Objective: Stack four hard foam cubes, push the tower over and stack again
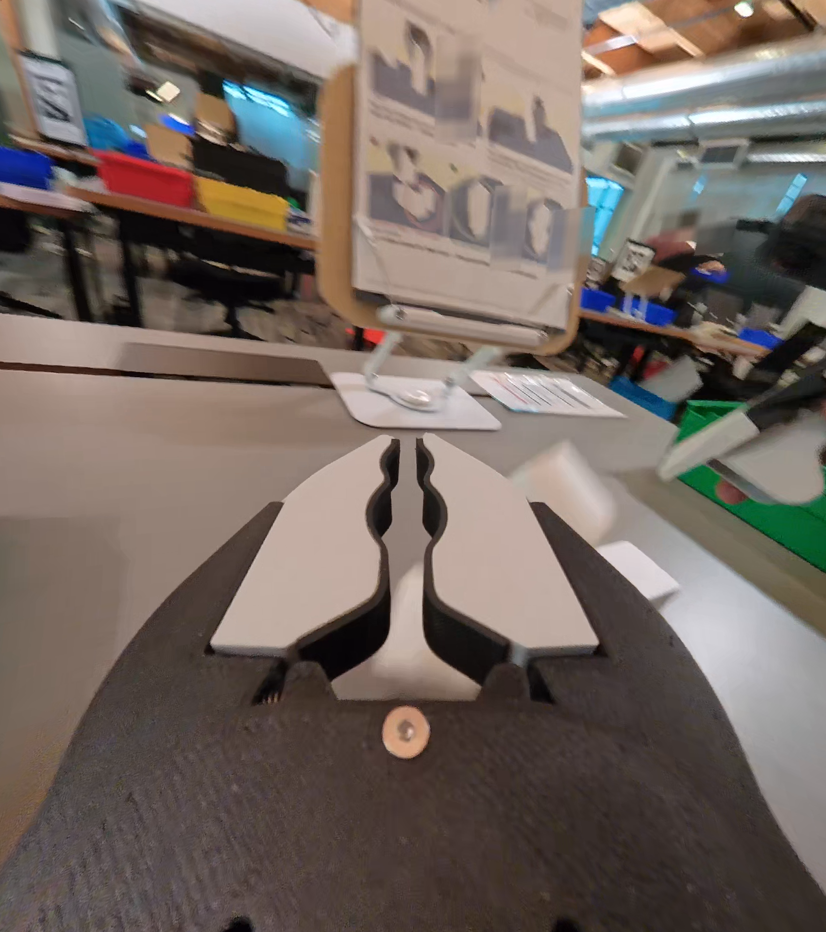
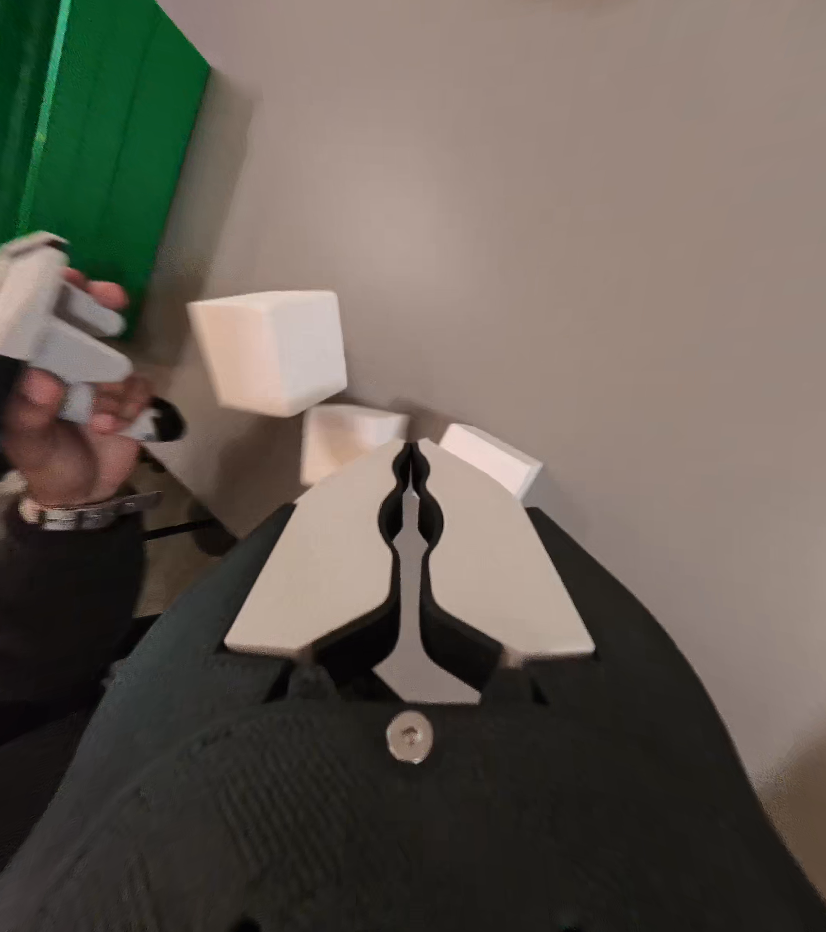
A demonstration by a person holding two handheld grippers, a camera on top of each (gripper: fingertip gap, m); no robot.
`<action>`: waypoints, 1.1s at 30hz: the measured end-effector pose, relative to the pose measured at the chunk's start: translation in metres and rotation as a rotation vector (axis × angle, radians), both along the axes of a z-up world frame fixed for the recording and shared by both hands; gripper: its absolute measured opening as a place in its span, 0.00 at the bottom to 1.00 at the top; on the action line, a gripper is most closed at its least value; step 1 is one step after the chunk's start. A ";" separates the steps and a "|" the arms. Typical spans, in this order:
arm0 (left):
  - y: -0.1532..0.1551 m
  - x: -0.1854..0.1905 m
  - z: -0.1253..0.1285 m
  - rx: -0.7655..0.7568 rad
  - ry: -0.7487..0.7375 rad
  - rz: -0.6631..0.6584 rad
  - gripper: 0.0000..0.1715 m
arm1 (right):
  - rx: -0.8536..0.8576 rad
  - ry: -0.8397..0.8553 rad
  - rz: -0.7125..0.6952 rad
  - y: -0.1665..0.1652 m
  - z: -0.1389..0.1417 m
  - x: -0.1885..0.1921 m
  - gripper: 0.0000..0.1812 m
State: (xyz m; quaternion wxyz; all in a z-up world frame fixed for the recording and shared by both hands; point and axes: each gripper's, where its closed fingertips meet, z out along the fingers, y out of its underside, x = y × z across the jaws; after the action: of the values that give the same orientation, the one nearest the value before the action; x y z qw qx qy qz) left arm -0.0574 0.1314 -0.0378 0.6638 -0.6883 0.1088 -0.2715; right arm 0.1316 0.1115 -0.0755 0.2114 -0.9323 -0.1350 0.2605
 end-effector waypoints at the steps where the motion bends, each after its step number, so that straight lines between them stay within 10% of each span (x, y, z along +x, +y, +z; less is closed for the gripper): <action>1: 0.001 -0.016 0.003 0.013 -0.012 0.059 0.04 | 0.030 -0.047 -0.002 0.002 0.001 0.006 0.00; 12: -0.019 -0.075 0.003 0.038 -0.015 0.236 0.06 | 0.397 0.076 -0.102 -0.015 -0.003 0.065 0.09; 23: -0.048 0.066 -0.037 -0.105 0.135 -0.215 0.27 | 0.681 0.351 -0.117 -0.029 -0.010 0.099 0.20; 33: -0.018 0.102 -0.036 -0.111 0.096 -0.349 0.29 | 0.808 0.017 -0.001 -0.068 -0.039 0.119 0.21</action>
State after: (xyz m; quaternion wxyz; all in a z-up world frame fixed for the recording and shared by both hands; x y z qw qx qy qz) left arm 0.0448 0.1136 -0.0740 0.5618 -0.7065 0.2431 -0.3551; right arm 0.2505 0.0431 -0.1145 0.5620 -0.7721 -0.2243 0.1940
